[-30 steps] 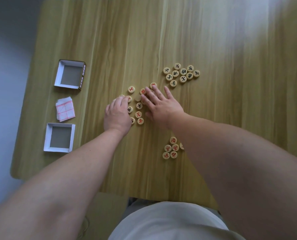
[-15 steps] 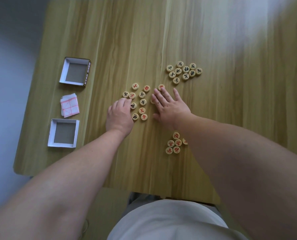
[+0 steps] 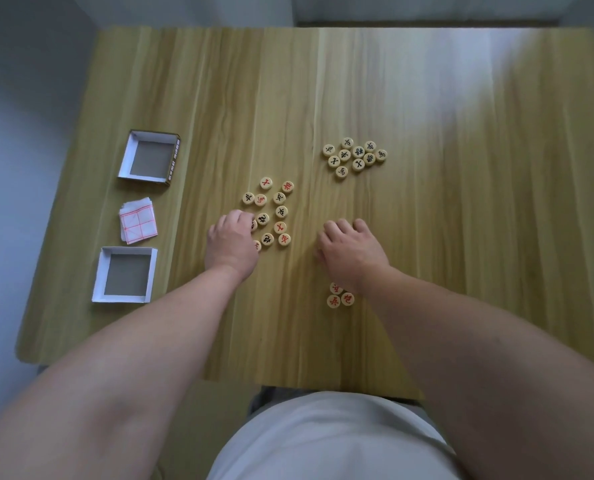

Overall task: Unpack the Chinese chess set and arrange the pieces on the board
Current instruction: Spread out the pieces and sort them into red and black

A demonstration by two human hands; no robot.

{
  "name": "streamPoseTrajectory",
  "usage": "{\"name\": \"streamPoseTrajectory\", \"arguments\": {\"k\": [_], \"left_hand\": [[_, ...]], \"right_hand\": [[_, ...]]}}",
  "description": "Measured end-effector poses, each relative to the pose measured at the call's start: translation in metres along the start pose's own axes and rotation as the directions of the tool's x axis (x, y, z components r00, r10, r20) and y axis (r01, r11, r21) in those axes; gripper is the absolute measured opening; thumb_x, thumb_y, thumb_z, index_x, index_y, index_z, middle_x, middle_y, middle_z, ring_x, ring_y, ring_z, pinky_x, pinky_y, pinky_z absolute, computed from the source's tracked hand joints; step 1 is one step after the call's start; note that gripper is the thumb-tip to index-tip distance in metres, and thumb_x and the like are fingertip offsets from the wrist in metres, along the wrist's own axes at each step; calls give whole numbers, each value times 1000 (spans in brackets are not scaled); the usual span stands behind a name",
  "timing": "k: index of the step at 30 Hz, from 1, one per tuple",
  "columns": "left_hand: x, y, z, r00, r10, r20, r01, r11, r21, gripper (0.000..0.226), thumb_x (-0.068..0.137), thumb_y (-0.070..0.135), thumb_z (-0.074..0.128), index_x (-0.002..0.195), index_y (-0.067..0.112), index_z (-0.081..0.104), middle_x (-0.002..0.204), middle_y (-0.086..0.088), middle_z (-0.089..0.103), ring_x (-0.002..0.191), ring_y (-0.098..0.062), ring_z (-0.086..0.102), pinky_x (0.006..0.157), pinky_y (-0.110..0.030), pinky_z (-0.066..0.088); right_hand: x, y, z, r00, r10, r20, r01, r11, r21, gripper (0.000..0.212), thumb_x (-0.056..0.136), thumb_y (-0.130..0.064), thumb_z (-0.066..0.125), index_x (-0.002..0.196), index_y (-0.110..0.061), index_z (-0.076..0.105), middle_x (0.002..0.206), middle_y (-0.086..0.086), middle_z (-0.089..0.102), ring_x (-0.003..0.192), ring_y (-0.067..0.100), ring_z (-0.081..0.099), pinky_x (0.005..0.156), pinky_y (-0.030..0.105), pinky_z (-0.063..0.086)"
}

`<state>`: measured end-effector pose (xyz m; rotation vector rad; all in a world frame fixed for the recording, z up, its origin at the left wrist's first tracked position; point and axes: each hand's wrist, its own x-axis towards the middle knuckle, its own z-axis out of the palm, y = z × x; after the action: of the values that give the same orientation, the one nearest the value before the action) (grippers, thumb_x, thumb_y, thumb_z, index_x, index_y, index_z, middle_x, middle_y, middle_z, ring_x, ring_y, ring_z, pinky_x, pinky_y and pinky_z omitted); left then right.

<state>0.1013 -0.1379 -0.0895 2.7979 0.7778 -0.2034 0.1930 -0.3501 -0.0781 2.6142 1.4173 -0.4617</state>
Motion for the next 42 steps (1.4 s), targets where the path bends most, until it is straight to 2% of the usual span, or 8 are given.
{"name": "streamPoseTrajectory", "arguments": {"k": [7,12,16,20,25,32,38,42], "left_hand": [[1,-15,-2,998,-45,38,44,999,17,45,89,6,49,132,19,53,130,-4,53,119,-27,49,100,-38,35],[5,-18,-3,998,-31,46,31,999,12,47,91,7,48,136,19,51,133,-3,52,123,-26,48,103,-38,36],[10,-21,-1,998,-37,58,37,999,10,47,90,8,49,137,19,51,133,-3,52,123,-26,48,102,-38,36],[18,-19,-2,997,-61,57,60,998,4,46,90,8,50,136,18,52,133,-5,52,122,-28,49,101,-39,36],[31,-12,-7,999,-27,37,27,1000,-8,48,89,6,48,135,20,53,130,-4,52,119,-28,51,100,-38,37],[29,-22,-8,998,-32,54,34,999,-33,48,88,5,48,134,19,55,130,-4,53,120,-28,51,101,-39,38],[17,-36,-5,999,-1,51,4,999,-45,50,87,0,45,133,18,55,128,-3,54,117,-27,52,100,-37,37],[17,-37,-6,996,-4,93,10,998,-60,47,90,3,45,133,18,54,130,-3,53,117,-28,53,100,-37,39]], "right_hand": [[54,-4,-23,994,24,111,-25,1000,12,71,96,-19,39,161,-11,11,168,6,11,149,29,19,119,49,21],[92,-10,-39,985,31,172,-36,999,31,73,98,-11,33,162,-14,-2,169,2,-9,155,32,5,122,53,15],[104,-8,-39,980,71,186,-77,997,25,68,97,-14,36,161,-14,15,169,5,9,151,31,16,119,51,22],[85,-2,-30,994,60,88,-63,998,28,42,92,-16,46,133,-15,53,132,5,54,125,28,45,102,42,36],[78,-4,-25,999,5,39,-7,999,50,44,90,-19,51,134,-18,50,136,5,49,127,27,42,104,42,36],[115,-23,-35,982,-108,152,95,992,88,73,97,-22,40,161,-33,7,170,-2,-7,155,31,2,123,54,10],[129,-24,-41,983,-70,169,62,997,53,69,97,-27,44,160,-25,16,169,5,5,153,34,8,121,55,13],[116,-14,-41,993,63,102,-65,998,19,53,93,-23,47,146,-15,41,151,10,36,139,33,31,114,50,27]]}}
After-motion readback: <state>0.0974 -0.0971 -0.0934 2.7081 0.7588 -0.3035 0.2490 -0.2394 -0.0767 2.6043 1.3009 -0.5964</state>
